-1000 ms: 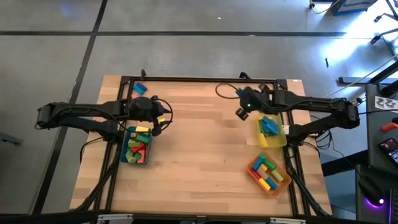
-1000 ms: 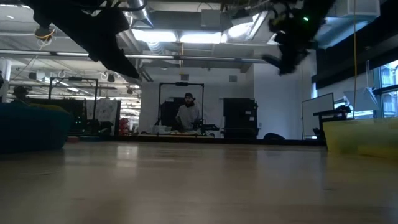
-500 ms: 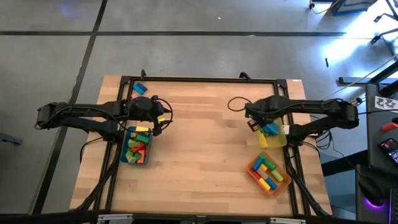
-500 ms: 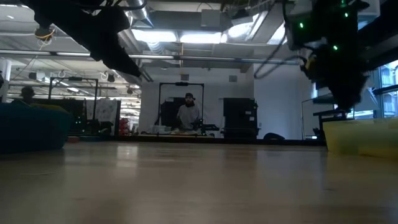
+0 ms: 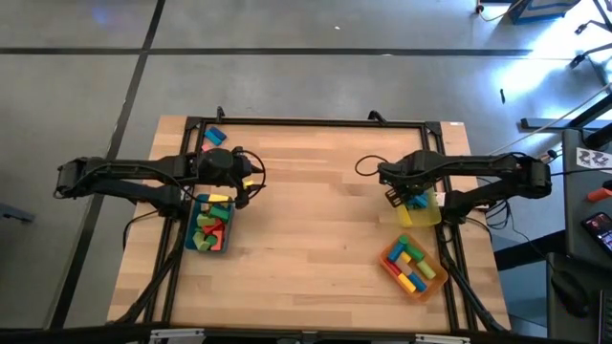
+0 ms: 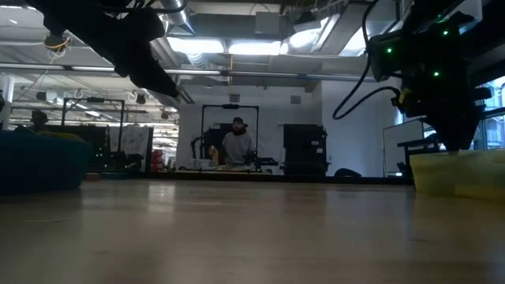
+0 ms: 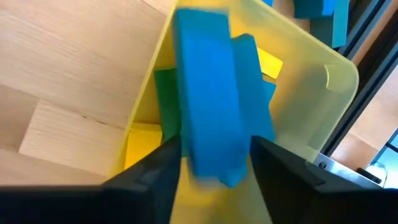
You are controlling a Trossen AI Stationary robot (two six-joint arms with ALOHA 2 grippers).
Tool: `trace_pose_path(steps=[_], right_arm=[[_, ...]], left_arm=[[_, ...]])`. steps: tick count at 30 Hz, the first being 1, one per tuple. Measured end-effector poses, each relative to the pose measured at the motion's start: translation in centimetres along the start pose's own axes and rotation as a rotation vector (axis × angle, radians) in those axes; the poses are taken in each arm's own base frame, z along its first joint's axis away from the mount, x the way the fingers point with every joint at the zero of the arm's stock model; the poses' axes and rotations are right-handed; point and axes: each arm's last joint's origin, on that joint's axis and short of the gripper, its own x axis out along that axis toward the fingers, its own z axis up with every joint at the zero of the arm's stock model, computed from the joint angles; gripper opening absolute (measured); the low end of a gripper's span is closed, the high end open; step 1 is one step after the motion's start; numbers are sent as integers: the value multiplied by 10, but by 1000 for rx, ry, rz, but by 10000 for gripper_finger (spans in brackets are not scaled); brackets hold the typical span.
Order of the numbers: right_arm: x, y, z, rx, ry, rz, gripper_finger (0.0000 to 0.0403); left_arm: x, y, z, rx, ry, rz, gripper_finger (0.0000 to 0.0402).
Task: Sort blocks by size
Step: Put the blue rectangular block into the yellow bin, then put the dark blue rectangular block into the yellow bin
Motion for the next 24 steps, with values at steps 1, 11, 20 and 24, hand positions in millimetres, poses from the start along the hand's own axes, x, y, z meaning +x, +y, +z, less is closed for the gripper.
trace_pose_path(steps=[1,11,20,24], right_arm=[[0,0,0,0,1,-1,206],[-27,5,9,-96,-62,78,287],[-76,16,44,-107,-618,11,293],[-86,29,60,-171,-834,64,293]], left_arm=[[0,0,0,0,0,0,211],[-2,7,4,-60,-13,235,211],[-5,39,9,-178,-2,534,211],[-3,61,12,-212,91,623,211]])
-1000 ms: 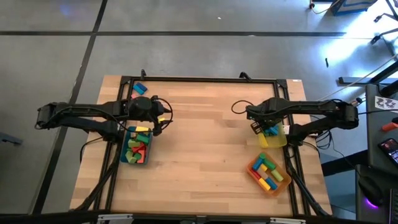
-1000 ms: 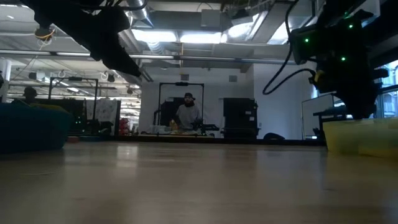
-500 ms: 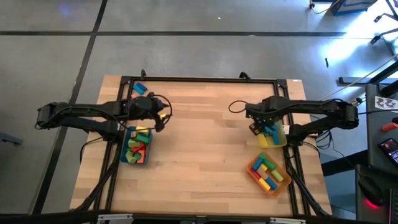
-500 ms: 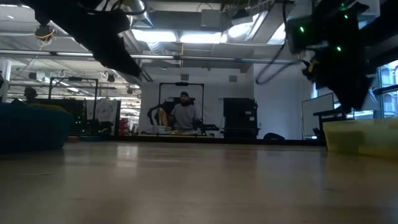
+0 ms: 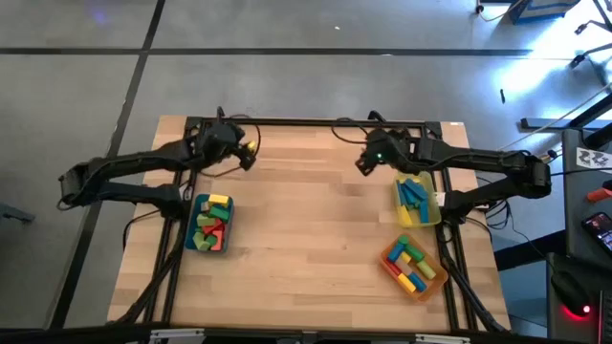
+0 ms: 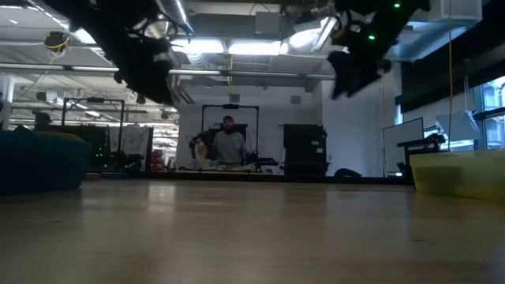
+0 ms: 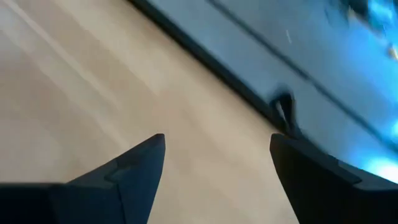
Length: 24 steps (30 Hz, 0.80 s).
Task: Sort blocks by size
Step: Put the dark blue rectangular block into the yellow bin
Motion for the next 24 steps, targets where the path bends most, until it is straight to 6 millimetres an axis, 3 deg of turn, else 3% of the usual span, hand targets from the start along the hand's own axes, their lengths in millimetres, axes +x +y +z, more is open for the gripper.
trace_pose_path(steps=[9,18,24], right_arm=[[7,18,26,-70,-428,186,294],[-8,24,46,-213,-818,393,294],[-21,27,53,-309,-1004,605,294]], left_arm=[[37,20,20,49,261,169,188],[89,27,25,166,453,231,82],[115,40,17,192,658,314,8]])
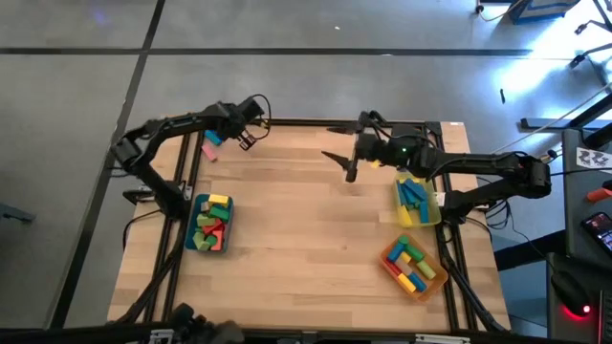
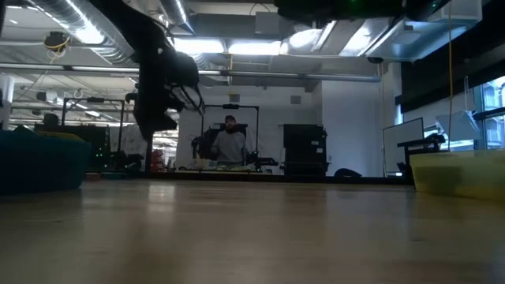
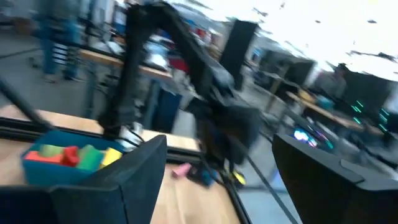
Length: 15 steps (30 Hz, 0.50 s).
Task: Sort blocks by size
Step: Put the dark blue rectangular block into the yellow bin
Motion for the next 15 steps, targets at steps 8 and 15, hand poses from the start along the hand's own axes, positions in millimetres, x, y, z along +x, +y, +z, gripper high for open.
trace_pose_path(steps=[8,15], right_arm=[[6,4,-10,-26,38,49,294],[9,5,-13,-37,42,43,294]], left_arm=[[41,1,4,17,229,37,3],[77,2,-2,40,351,42,5]])
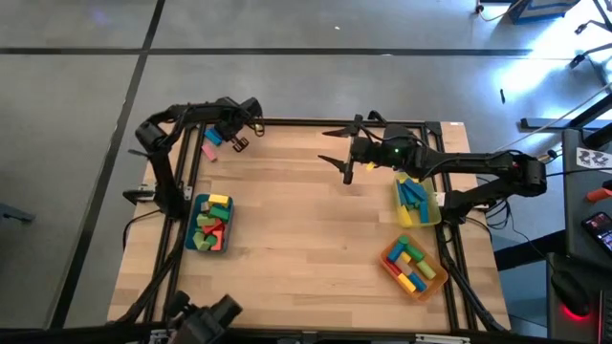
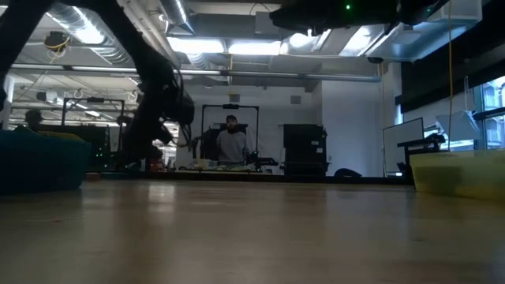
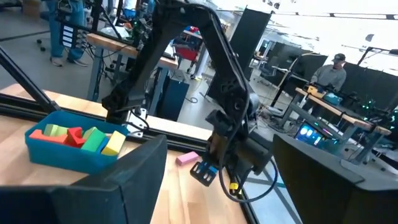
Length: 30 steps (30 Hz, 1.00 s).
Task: Sort blocks by size
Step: Put the dark blue rectangular block into the yellow bin
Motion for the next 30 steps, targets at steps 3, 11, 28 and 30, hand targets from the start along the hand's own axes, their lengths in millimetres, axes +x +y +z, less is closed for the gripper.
trace_pose_path(steps=[3,11,28,30], right_arm=[[0,0,0,0,2,1,294],[0,0,0,-2,2,1,294],[0,0,0,-1,4,2,294],[0,0,0,-1,5,2,294]], left_arm=[[11,5,0,-16,35,0,2],[30,9,1,-4,92,-44,1],[-24,-58,-1,296,-82,-166,1],[-35,-69,-4,336,-114,-187,3]])
